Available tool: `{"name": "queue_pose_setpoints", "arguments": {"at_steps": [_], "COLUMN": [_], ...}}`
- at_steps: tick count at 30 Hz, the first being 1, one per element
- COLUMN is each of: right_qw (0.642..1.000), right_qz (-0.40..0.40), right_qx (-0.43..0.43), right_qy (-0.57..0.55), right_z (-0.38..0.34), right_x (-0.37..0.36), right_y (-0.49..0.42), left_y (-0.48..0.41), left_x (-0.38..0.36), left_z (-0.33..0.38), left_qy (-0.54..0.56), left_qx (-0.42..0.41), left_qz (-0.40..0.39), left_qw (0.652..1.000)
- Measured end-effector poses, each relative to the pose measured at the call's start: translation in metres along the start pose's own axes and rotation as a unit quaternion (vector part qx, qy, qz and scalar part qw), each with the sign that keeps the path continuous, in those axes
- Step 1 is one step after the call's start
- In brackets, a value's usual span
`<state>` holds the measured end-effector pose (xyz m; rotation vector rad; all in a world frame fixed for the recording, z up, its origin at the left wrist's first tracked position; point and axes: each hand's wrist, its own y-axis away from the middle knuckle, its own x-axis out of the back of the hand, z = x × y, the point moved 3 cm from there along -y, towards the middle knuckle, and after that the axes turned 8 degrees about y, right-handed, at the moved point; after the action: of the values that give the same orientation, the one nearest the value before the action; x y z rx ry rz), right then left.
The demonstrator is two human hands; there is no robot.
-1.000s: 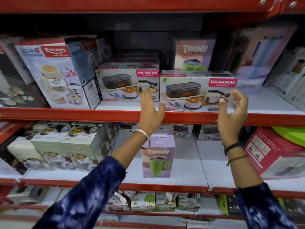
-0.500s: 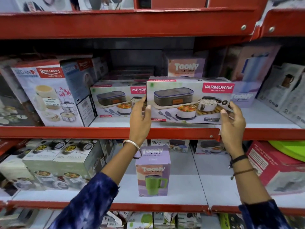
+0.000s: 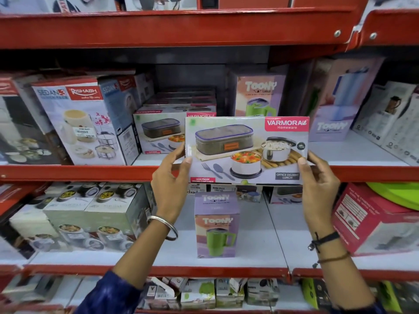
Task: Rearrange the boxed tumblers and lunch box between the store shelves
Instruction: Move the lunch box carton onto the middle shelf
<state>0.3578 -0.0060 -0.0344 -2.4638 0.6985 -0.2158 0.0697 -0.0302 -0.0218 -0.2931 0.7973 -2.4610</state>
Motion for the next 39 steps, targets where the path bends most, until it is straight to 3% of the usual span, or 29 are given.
{"name": "queue_pose_setpoints", "arguments": {"at_steps": [11,18,31,39], "right_qw": [1.0,0.999,0.99,0.988], "right_qz": [-0.002,-0.032,-0.126,-0.105], "right_qx": [0.006,0.024,0.028,0.044], "right_qy": [0.002,0.014,0.056,0.101], "right_z": [-0.012,-0.027,-0.011,-0.002], "right_x": [-0.009,-0.054,-0.168,-0.178], "right_y": [0.019,0.004,0.0,0.001], "left_y": [0.008,-0.025,-0.083,-0.08], "left_x": [0.025,0.047,0.07,0.059], "left_z": [0.0,0.005,-0.06,-0.084], "left_qy": [-0.002,-0.035,-0.074,-0.103], "left_qx": [0.018,-0.059,0.017,0.023], "left_qz": [0.013,0.025,0.021,-0.01], "left_qw": [1.0,0.997,0.997,0.994]}}
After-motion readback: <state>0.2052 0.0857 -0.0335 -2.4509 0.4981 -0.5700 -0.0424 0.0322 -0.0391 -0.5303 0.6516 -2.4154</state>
